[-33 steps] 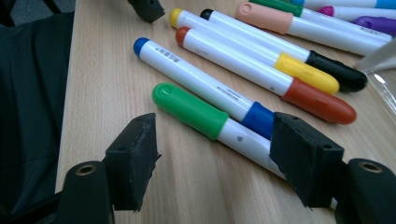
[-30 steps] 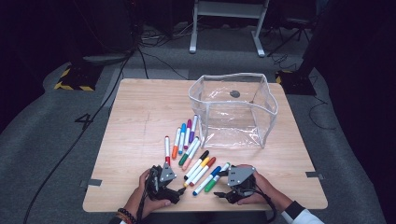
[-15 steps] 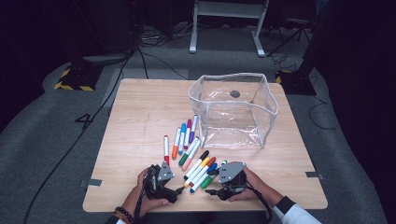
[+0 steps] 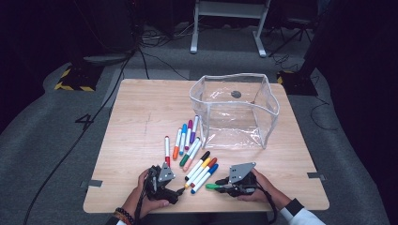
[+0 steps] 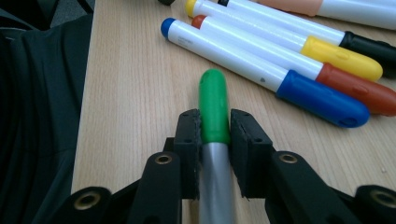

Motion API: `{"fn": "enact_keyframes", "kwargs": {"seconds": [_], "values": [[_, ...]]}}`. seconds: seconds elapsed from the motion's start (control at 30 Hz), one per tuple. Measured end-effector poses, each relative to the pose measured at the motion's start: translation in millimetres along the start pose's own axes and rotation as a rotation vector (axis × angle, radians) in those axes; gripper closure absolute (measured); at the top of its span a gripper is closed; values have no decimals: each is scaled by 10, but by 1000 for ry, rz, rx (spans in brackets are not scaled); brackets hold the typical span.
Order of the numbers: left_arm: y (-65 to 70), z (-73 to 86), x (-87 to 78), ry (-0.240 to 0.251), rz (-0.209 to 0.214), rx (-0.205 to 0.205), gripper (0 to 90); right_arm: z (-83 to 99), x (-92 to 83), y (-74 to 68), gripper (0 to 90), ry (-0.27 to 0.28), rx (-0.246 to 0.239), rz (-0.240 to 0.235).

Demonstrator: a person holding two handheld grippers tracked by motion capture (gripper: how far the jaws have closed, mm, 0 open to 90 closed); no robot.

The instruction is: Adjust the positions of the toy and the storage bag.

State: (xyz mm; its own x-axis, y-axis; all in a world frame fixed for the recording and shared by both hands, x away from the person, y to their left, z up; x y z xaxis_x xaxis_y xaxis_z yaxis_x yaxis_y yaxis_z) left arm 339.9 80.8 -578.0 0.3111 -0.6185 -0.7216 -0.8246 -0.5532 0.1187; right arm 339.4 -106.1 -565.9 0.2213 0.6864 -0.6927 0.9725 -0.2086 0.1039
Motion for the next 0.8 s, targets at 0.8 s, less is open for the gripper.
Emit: {"fn": "enact_keyframes", "kwargs": {"seconds": [0.8], "values": [[-620,207,-295,9,-77,-77,92,757,-682,827,743,-71,295,303]]}}
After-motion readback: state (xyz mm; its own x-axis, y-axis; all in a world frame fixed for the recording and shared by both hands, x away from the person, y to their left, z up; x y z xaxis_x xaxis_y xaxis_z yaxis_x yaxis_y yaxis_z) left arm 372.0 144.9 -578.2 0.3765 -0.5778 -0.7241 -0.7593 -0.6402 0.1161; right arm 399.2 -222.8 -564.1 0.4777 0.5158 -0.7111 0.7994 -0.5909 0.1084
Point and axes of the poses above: each handheld gripper's, and its own axes: x roughly forward along the jaws, z roughly out of its underside, y roughly to its right, the point moved 10 cm from there along x, roughly forward along the jaws, and after that the axes turned 8 degrees about z, right-handed, at the moved point
